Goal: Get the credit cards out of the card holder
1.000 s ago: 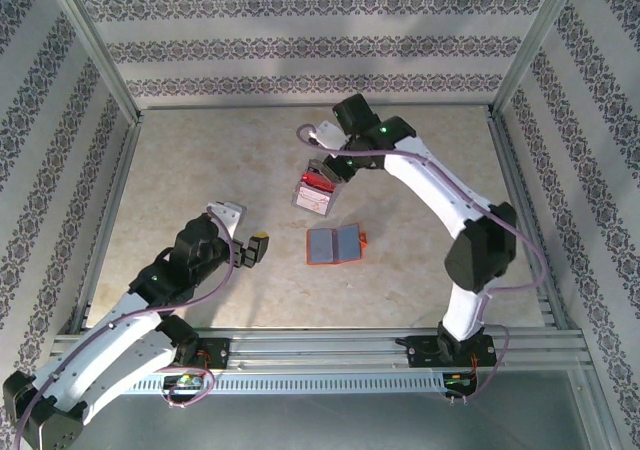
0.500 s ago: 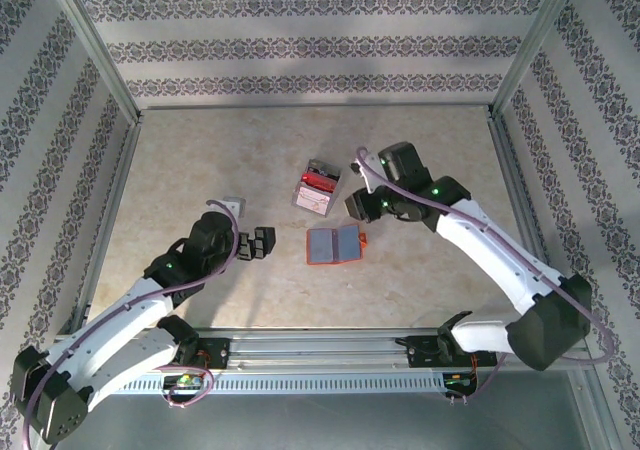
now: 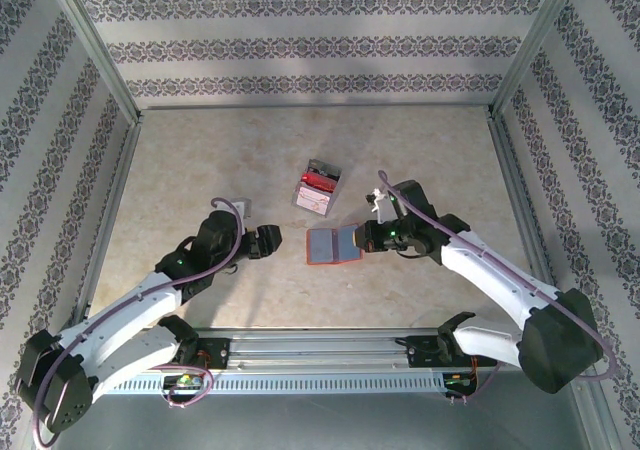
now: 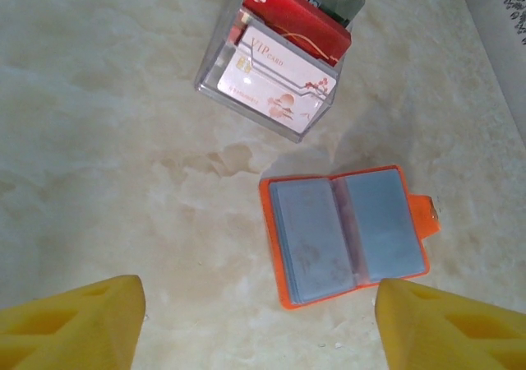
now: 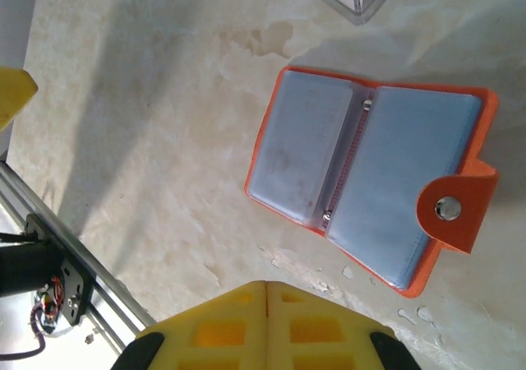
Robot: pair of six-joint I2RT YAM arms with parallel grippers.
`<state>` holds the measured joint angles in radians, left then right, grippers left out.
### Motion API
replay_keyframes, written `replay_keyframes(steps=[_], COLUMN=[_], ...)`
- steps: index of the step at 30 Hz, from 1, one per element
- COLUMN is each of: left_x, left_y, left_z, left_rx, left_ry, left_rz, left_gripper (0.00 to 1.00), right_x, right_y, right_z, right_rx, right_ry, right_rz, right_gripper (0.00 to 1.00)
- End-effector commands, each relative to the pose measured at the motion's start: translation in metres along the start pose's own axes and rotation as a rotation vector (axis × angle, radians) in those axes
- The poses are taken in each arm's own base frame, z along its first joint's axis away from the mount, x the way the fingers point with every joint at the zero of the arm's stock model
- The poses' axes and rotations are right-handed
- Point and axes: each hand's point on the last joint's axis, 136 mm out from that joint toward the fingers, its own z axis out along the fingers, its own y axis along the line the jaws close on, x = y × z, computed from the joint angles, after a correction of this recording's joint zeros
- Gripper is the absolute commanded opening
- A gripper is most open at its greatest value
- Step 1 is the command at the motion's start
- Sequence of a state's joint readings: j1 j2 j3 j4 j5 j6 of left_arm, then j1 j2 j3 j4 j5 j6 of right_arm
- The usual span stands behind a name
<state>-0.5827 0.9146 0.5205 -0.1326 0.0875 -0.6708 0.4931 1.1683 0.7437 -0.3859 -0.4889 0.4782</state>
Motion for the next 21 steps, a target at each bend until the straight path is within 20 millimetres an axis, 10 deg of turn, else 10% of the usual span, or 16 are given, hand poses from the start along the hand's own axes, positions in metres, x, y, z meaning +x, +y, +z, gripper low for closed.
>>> replay_keyframes(steps=[1, 21], left_x=[0.001, 0.019], left_y=[-0.008, -0.009], left_z=[0.005, 0.032], left_rx=[0.047, 0.038], left_ry=[0.002, 0.125], left_rz=[-0.048, -0.128], left_gripper=[0.71, 0.57], right_x=[-0.006, 0.01], right_y=[0.007, -0.033], right_z=[0.008, 0.064], right_rx=[-0.074, -0.031], right_ry=[-0.027, 0.061], right_rz=[0.045, 0.192], right_gripper=[0.0, 0.0])
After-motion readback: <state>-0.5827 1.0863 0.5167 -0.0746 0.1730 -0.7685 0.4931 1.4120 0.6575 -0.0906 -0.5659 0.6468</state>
